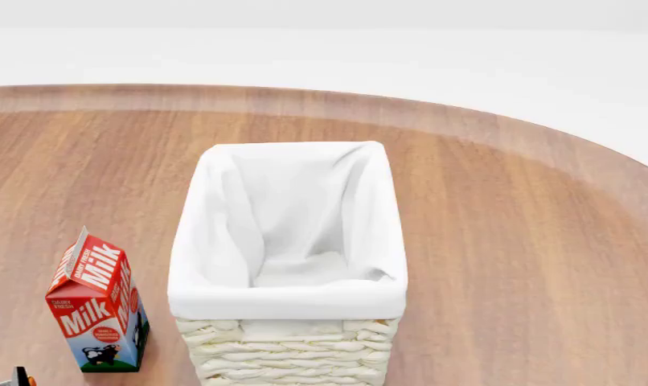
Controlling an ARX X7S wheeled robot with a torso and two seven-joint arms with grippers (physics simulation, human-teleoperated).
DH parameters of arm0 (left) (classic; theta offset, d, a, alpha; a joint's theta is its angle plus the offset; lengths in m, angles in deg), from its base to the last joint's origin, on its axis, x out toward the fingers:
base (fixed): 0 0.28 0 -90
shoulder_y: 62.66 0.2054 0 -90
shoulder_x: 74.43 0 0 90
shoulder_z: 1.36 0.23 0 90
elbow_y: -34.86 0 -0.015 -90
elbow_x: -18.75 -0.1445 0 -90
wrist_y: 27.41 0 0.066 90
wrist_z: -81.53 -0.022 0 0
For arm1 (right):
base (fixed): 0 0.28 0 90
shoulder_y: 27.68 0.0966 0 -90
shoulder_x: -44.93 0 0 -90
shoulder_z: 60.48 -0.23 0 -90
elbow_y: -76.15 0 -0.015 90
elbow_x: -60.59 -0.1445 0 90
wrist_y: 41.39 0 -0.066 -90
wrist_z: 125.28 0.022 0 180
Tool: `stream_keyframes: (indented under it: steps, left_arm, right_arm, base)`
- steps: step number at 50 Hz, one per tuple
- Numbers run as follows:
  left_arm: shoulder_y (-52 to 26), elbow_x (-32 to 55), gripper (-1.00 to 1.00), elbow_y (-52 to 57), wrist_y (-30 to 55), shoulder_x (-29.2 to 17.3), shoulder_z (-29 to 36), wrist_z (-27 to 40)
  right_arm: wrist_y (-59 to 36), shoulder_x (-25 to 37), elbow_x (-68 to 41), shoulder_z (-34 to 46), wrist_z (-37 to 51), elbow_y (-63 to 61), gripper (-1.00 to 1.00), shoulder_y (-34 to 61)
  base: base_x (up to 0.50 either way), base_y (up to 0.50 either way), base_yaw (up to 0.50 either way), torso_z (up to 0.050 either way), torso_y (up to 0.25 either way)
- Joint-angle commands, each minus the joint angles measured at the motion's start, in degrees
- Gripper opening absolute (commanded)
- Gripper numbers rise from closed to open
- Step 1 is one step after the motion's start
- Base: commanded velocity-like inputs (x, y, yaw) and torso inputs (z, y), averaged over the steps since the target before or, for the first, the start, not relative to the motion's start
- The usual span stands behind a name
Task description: Pick up the alphabet soup, and put it in the basket.
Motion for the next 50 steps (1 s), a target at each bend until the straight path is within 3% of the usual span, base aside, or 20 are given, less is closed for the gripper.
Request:
stream_keyframes:
  steps: [1, 15, 50]
  left_arm:
    - [0.25, 0.04, 1.00, 0.34, -0.15, -0.32, 0.08, 0.24]
    - [0.03, 0.12, 1.00, 0.00, -0.27, -0.50, 0.26, 0.52]
    - [-0.04, -0.17, 1.00, 0.56, 0.52, -0.88, 0.85, 1.18]
  right_arm:
    - [-1.93, 4.69, -0.99, 3.18, -6.94, 0.54, 1.00, 1.40]
    - [1.75, 9.16, -8.49, 6.52, -19.55, 1.32, 1.00, 1.97]
    - [2.10, 10.34, -2.27, 13.05, -26.81, 1.50, 1.00, 2.00]
  base:
    - [0.00, 0.00, 0.00, 0.000, 0.000]
    - [0.00, 0.00, 0.00, 0.000, 0.000]
    - [0.00, 0.00, 0.00, 0.000, 0.000]
